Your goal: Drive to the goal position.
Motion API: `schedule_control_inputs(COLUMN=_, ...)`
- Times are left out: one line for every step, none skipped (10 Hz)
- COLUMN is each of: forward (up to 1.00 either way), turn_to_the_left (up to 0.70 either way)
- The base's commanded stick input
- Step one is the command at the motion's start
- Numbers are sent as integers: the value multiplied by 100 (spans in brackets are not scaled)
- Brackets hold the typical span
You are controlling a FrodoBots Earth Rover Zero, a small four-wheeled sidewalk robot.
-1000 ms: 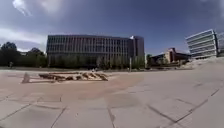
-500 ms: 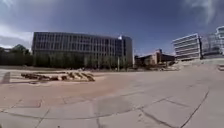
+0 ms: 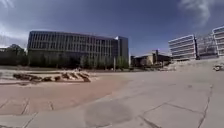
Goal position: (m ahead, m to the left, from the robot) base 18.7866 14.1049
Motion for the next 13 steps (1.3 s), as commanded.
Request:
schedule_control_inputs(forward=50, turn_to_the_left=0)
schedule_control_inputs(forward=50, turn_to_the_left=0)
schedule_control_inputs(forward=50, turn_to_the_left=0)
schedule_control_inputs(forward=50, turn_to_the_left=0)
schedule_control_inputs(forward=50, turn_to_the_left=0)
schedule_control_inputs(forward=50, turn_to_the_left=0)
schedule_control_inputs(forward=50, turn_to_the_left=0)
schedule_control_inputs(forward=50, turn_to_the_left=0)
schedule_control_inputs(forward=50, turn_to_the_left=0)
schedule_control_inputs(forward=50, turn_to_the_left=0)
schedule_control_inputs(forward=50, turn_to_the_left=0)
schedule_control_inputs(forward=50, turn_to_the_left=0)
schedule_control_inputs(forward=50, turn_to_the_left=0)
